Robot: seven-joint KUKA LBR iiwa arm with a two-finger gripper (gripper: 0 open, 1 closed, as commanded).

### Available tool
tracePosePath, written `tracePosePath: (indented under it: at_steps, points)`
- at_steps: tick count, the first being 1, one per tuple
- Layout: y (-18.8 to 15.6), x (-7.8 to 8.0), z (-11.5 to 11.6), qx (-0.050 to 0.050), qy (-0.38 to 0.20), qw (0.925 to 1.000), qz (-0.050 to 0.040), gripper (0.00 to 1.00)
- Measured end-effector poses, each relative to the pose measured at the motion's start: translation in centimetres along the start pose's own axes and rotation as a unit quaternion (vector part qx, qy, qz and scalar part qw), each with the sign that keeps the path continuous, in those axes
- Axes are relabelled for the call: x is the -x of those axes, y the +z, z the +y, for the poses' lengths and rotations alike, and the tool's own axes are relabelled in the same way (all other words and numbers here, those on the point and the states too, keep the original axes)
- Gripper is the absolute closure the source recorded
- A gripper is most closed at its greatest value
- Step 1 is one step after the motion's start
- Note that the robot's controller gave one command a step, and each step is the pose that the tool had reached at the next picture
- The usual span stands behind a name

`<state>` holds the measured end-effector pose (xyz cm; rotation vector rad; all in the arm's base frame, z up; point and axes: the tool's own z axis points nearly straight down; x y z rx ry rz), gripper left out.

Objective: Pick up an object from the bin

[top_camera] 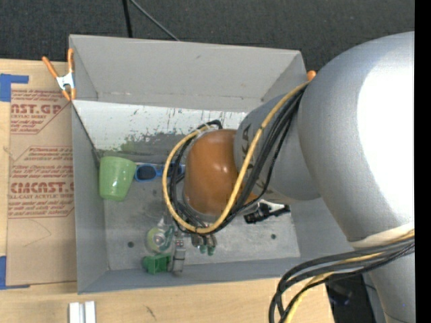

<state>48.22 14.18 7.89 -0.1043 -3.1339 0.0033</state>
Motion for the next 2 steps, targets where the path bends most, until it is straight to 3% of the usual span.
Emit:
tracePosePath:
  at_steps: [1, 2]
  points:
    - [-0.5, 0.2, 0.3, 0.001, -0.002, 1.0000, -0.0017, 1.00]
    - [-14.3, -0.5, 5.7, 0.003, -0.006, 1.0000, -0.0061, 1.00]
